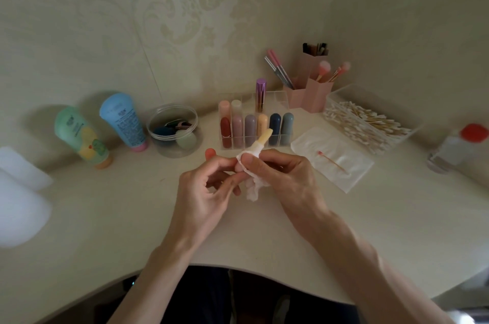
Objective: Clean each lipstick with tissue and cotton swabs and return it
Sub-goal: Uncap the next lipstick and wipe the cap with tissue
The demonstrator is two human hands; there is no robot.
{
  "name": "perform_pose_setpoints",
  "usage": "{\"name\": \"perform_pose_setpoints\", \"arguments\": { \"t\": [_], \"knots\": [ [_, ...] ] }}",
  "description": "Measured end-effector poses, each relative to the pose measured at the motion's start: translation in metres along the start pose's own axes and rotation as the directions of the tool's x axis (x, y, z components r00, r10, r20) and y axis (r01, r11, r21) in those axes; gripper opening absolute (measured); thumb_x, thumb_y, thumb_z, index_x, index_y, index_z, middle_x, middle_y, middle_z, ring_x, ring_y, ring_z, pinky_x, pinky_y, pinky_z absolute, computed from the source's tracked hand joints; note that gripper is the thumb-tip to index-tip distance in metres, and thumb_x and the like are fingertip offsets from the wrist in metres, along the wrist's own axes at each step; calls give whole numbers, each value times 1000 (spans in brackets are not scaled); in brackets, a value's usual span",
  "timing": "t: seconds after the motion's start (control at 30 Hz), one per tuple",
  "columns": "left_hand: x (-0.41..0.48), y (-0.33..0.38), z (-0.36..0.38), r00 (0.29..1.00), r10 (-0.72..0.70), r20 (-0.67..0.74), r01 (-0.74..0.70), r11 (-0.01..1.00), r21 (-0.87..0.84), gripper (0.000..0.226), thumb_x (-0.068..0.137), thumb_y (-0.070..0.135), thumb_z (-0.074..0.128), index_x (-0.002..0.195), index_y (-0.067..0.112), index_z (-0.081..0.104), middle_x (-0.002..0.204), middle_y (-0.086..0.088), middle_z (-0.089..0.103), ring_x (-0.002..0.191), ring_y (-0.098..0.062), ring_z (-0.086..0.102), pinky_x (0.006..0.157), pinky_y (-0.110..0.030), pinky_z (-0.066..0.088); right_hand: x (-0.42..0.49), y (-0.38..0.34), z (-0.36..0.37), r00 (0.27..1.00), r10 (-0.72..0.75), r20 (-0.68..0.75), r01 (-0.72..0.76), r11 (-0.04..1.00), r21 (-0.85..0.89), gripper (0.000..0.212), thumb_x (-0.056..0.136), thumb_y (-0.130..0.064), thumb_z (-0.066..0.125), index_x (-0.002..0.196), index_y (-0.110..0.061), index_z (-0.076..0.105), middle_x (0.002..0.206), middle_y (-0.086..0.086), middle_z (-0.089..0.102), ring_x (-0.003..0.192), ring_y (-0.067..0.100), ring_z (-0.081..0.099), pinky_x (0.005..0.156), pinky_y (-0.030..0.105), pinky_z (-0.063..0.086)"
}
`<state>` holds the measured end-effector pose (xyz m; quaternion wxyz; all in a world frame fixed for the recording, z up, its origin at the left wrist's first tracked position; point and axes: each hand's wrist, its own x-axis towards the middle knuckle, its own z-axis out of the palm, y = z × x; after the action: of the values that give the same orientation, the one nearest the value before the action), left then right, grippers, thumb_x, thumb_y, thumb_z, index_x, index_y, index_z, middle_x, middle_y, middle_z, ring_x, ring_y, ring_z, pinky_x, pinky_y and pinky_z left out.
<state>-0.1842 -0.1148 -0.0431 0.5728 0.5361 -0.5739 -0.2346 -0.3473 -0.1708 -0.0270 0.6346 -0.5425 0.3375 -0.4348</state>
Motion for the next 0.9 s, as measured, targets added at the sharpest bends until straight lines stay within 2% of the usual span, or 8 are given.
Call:
{"name": "perform_pose_setpoints", "arguments": {
  "t": [0.07, 0.2, 0.33, 0.43, 0.5, 0.67, 0.77, 0.9],
  "knots": [
    [1, 0, 0, 999, -18, 40, 20, 999, -42, 12, 92, 18, 73, 102, 11, 75, 73, 0, 72, 62, -16, 69, 66, -22, 53, 1, 0, 1, 1000, -29, -3, 29, 1000, -11, 24, 91, -23, 81, 101, -1, 81, 98, 17, 78, 89, 32, 74, 91, 51, 58],
    [3, 2, -2, 984, -103, 147, 125, 982, -144, 20, 100, 19, 60, 111, 11, 74, 70, -1, 69, 59, -11, 59, 59, -18, 45, 0, -2, 0, 998, -53, -21, 52, 997, -61, 18, 86, -19, 84, 96, -4, 82, 98, 4, 77, 90, 19, 74, 83, 31, 56],
    [3, 1, -4, 966, -128, 224, 163, 976, -147, 21, 103, 20, 57, 106, 9, 74, 77, -2, 73, 64, -14, 60, 59, -21, 45, 0, -3, -2, 999, -43, -12, 42, 997, -68, 21, 86, -21, 85, 98, -4, 82, 99, 10, 77, 89, 25, 74, 82, 34, 58],
    [3, 4, -2, 979, -130, 156, 153, 978, -145, 21, 98, 23, 64, 114, 12, 74, 78, -1, 73, 65, -14, 66, 64, -18, 49, 1, -2, -2, 999, -7, -33, 6, 999, -38, 24, 87, -25, 84, 101, -5, 82, 99, 10, 79, 92, 23, 75, 84, 31, 56],
    [4, 7, -2, 990, -121, 67, 130, 979, -154, 29, 90, 20, 74, 118, 13, 72, 91, -1, 77, 68, -21, 72, 67, -26, 57, 1, -1, -1, 999, 25, -34, -26, 999, -22, 26, 87, -29, 83, 102, -7, 83, 97, 12, 80, 94, 27, 76, 90, 39, 58],
    [0, 5, 0, 997, -58, -53, 56, 998, -40, 28, 74, 29, 86, 97, 22, 72, 94, 3, 79, 77, -23, 77, 73, -38, 61, 1, 1, 3, 997, 75, -19, -74, 995, 71, 28, 89, -26, 81, 99, 0, 81, 91, 19, 78, 82, 26, 74, 86, 42, 58],
    [-1, 2, 0, 997, -25, -66, 21, 998, -64, 17, 79, 23, 82, 94, 21, 73, 85, 6, 79, 74, -17, 77, 74, -25, 59, -1, -1, 4, 998, 61, 15, -62, 994, 86, 28, 94, -23, 77, 100, 4, 79, 96, 26, 77, 91, 35, 74, 95, 47, 60],
    [1, 4, 0, 999, -37, 32, 39, 996, -83, 15, 89, 16, 75, 102, 9, 75, 76, 1, 77, 66, -15, 74, 67, -18, 54, -2, 0, 3, 999, 32, -14, -31, 997, 76, 27, 93, -24, 78, 103, 1, 80, 97, 26, 77, 88, 37, 72, 93, 53, 57]
  ]
}}
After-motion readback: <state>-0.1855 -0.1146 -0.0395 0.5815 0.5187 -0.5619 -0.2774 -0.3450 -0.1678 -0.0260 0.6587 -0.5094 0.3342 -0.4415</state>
